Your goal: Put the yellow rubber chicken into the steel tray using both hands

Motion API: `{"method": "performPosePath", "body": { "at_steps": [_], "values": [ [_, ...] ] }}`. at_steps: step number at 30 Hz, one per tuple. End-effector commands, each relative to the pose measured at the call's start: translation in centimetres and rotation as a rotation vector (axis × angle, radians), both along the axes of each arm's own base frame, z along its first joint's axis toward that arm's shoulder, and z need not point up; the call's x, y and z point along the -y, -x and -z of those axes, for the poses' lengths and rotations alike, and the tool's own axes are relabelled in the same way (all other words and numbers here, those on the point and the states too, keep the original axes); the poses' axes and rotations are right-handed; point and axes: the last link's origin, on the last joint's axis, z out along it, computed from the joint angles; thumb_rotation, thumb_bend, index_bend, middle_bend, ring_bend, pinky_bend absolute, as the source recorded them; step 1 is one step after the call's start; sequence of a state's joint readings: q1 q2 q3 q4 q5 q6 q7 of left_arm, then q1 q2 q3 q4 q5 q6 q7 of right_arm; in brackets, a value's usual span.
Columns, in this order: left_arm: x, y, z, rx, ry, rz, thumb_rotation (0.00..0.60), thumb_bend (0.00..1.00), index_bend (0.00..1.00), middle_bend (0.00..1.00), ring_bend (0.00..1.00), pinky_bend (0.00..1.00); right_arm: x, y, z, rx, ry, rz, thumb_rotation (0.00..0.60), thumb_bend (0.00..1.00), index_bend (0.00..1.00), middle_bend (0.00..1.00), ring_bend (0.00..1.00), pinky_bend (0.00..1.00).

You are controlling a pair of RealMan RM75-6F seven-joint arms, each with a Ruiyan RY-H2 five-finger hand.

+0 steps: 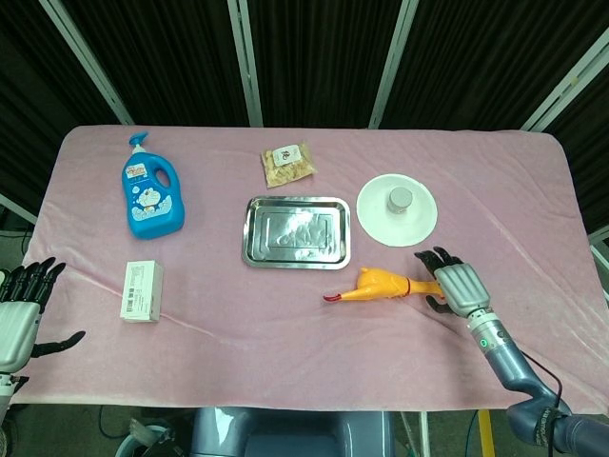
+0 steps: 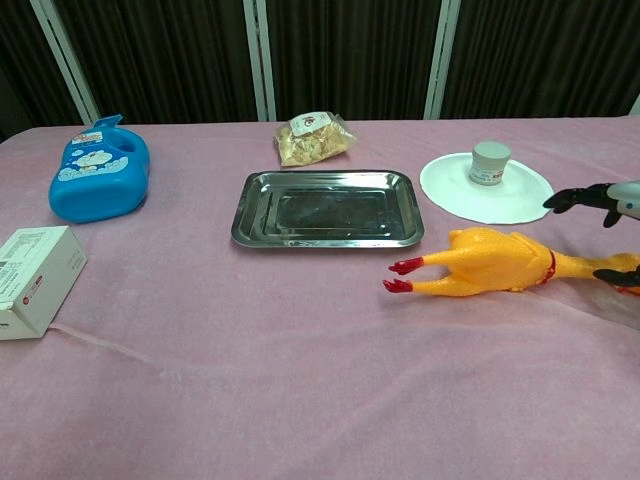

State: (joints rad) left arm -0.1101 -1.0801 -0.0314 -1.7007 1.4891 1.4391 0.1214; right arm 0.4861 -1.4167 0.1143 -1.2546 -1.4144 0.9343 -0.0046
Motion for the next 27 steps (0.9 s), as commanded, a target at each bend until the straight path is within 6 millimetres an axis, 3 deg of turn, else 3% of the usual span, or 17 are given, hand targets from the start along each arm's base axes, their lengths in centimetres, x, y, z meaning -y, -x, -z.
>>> {"method": "performPosePath", "body": {
  "at_steps": [1,7,18,27],
  "values": [
    [0.1,0.1,0.1,0.003,0.008,-0.005,0.600,0.00,0.04,0.01,0.00,0.00,-0.2,0.5,0.5,-0.001,-0.013,0.015,0.600,0.36,0.13,0.17,0.11,0.24],
    [0.3,0.2,0.2,0.007,0.015,-0.019,0.600,0.00,0.04,0.00,0.00,0.00,-0.4,1.3,1.1,-0.001,-0.026,0.026,0.600,0.36,0.17,0.22,0.17,0.28],
    [0.6,0.4,0.2,0.014,0.018,-0.028,0.600,0.00,0.05,0.00,0.00,0.00,0.2,1.5,1.9,0.012,-0.035,0.019,0.600,0.36,0.33,0.35,0.32,0.45],
    [0.7,0.8,0.3,0.019,0.025,-0.037,0.600,0.00,0.05,0.00,0.00,0.00,0.8,1.2,2.0,0.046,-0.021,-0.004,0.600,0.37,0.59,0.51,0.49,0.63]
  ]
}}
